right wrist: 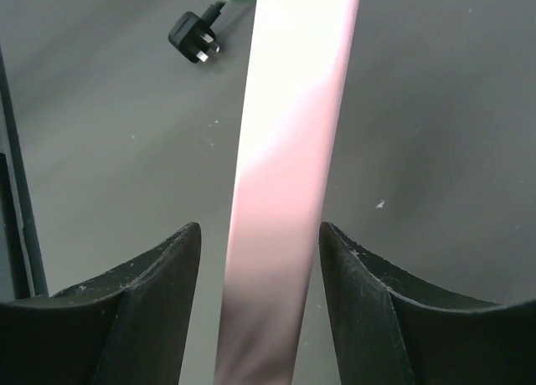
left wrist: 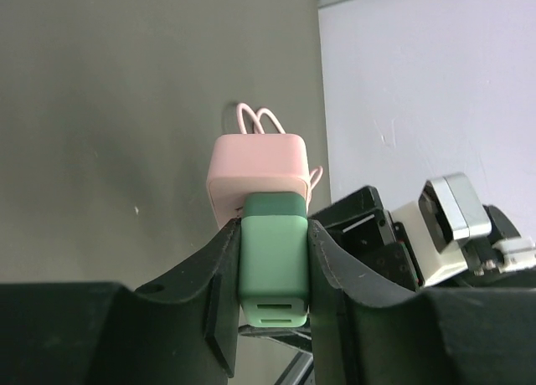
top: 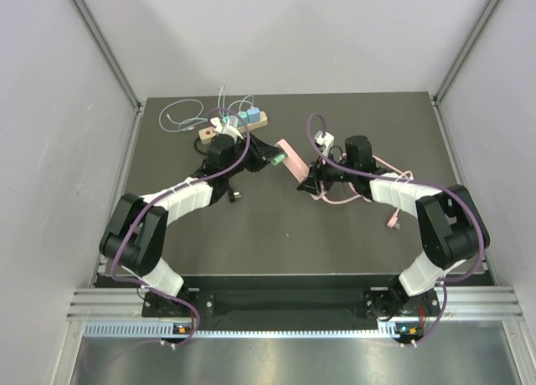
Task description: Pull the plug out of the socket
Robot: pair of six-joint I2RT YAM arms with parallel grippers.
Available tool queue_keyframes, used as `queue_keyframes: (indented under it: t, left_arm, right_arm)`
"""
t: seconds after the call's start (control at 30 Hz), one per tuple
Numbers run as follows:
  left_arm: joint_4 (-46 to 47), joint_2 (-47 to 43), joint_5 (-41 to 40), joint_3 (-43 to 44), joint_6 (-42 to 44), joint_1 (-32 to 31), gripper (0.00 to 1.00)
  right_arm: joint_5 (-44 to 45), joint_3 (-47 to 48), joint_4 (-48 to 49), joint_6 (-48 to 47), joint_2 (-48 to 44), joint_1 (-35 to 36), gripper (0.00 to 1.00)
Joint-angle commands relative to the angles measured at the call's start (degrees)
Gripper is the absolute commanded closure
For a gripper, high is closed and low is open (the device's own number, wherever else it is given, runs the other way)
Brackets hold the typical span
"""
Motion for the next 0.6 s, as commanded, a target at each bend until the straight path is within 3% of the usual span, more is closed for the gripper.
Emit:
queue_keyframes:
  t: [0.0, 0.23, 0.33, 0.37, 0.4, 0.57]
  left_arm:
    - [7.16, -0.36, 3.55, 0.92, 0.29, -1.07, 1.00]
    - [7.16, 0.69, 4.07, 2.50, 0.82, -3.53, 1.00]
    - [6.99, 0.96, 3.90, 2.94, 0.91, -4.23, 1.00]
    - [6.64, 0.96, 3.55, 2.94, 0.99, -4.50, 1.00]
    - [6.29, 0.61, 3.11, 2.85, 1.08, -4.58, 1.00]
    - [-2.66, -2.64, -9.96, 3.02, 1.61, -7.48, 1.00]
  right_arm:
    - [-2.24, 2.82, 4.38, 2.03, 0.96, 0.39, 0.43]
    - [-0.05, 3.44, 4.73, 5.55, 1.75, 0.30, 0.54]
    - [0.39, 3.53, 4.73, 5.99, 1.93, 0.30, 0.73]
    - [0.74, 3.52, 4.73, 6.17, 1.93, 0.30, 0.89]
    - [1.18, 3.52, 4.73, 6.34, 1.84, 0.30, 0.97]
    - [11.45, 3.09, 3.85, 8.36, 0.87, 0.30, 1.00]
